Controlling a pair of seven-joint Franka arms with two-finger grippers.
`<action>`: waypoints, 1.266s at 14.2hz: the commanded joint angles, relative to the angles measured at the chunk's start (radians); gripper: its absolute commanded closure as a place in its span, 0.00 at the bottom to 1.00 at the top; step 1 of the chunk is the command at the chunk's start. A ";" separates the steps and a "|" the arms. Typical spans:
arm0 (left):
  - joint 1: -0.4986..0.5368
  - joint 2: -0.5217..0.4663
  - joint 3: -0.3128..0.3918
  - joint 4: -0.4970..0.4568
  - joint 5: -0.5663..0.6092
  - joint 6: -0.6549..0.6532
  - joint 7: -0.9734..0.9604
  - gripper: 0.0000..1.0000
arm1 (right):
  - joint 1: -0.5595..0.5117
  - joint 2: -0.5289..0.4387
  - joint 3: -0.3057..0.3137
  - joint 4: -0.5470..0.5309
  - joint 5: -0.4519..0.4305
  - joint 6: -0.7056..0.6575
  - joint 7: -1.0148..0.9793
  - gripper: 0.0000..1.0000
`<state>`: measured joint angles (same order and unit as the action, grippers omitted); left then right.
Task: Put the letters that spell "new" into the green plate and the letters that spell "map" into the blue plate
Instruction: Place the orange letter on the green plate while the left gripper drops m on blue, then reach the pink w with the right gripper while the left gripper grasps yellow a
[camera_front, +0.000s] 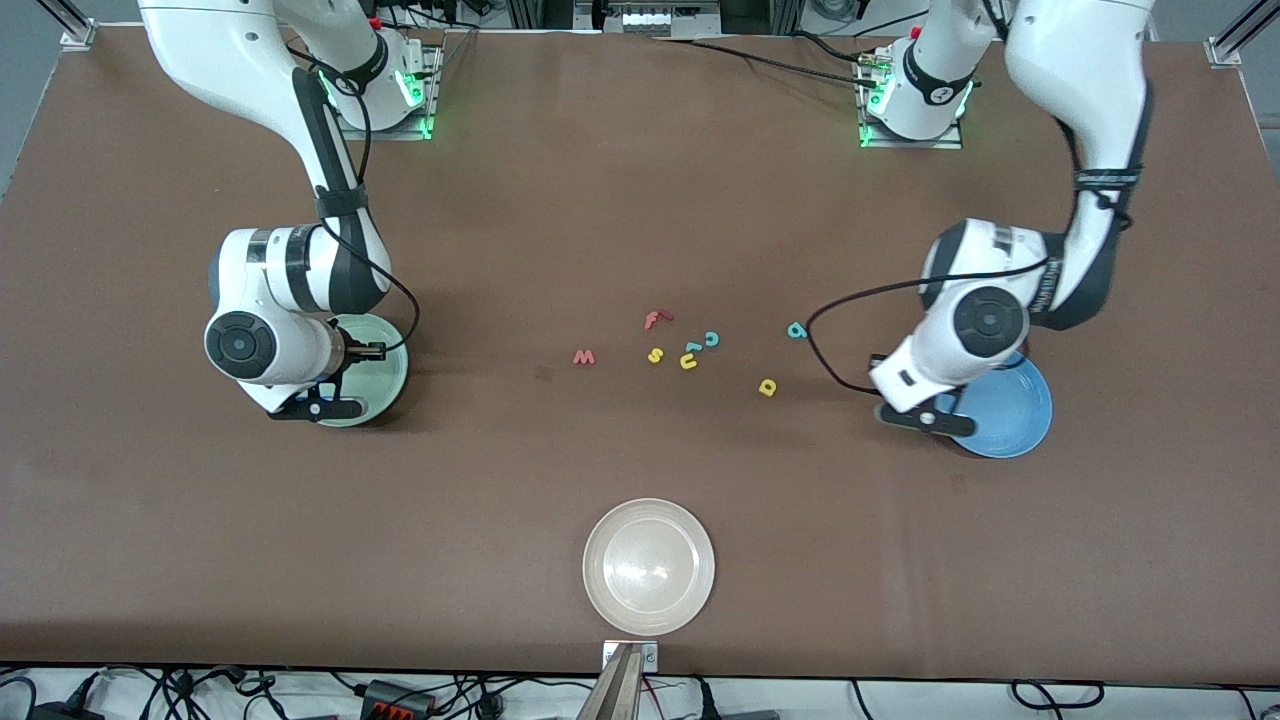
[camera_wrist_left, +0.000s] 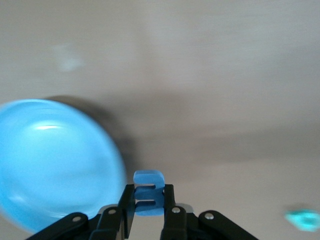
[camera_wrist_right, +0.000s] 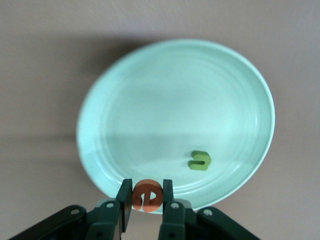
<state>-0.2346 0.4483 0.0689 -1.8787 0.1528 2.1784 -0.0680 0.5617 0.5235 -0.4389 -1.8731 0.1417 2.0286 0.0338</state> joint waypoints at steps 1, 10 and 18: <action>0.081 0.013 -0.005 -0.014 0.070 0.007 0.078 0.90 | -0.003 -0.016 0.008 -0.067 -0.001 0.057 -0.009 0.94; 0.167 0.047 -0.052 -0.023 0.056 0.081 0.175 0.00 | 0.007 -0.049 0.008 -0.069 0.007 0.075 0.004 0.00; 0.109 0.061 -0.290 0.113 -0.027 0.063 -0.036 0.00 | 0.121 -0.057 0.113 0.049 0.056 0.065 -0.216 0.00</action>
<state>-0.1081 0.4713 -0.1906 -1.8225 0.1452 2.2540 -0.0749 0.6816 0.4610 -0.3633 -1.8396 0.1634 2.0905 -0.0855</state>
